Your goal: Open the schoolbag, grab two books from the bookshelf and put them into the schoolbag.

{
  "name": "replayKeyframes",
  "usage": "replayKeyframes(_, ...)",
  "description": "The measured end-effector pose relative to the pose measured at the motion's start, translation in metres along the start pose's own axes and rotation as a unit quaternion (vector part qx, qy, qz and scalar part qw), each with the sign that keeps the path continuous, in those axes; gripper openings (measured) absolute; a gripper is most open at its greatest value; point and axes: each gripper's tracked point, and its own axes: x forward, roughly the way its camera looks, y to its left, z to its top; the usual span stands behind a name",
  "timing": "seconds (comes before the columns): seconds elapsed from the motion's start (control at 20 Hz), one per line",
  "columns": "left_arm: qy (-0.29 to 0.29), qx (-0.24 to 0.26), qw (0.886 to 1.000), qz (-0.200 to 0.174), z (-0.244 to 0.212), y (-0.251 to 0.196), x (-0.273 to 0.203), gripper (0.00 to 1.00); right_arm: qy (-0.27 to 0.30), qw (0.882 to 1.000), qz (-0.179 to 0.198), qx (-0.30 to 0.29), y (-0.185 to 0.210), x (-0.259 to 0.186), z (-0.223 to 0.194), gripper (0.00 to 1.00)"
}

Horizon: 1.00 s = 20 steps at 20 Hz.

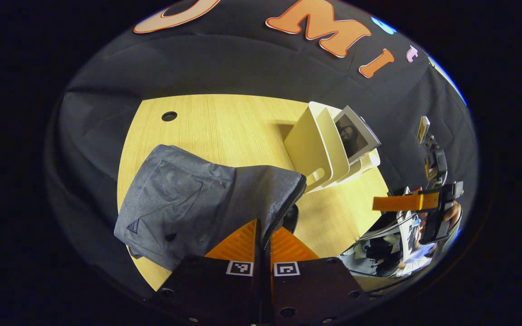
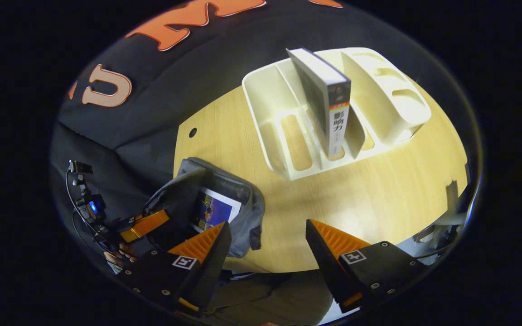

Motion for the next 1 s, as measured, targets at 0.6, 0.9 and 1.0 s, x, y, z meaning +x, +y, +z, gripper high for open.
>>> replayKeyframes(0.6,0.004,-0.035,0.999,0.026,-0.008,-0.005,0.019,0.02,-0.017,0.992,-0.060,-0.107,-0.048,-0.044,0.117,0.97)
replayKeyframes(0.9,0.002,-0.054,0.998,0.040,-0.011,-0.006,0.022,0.02,0.000,0.987,-0.071,-0.142,-0.052,-0.030,0.166,0.96)
replayKeyframes(1.0,0.000,-0.059,0.997,0.046,-0.013,-0.005,0.023,0.02,0.016,0.988,-0.068,-0.139,-0.053,-0.016,0.174,0.96)
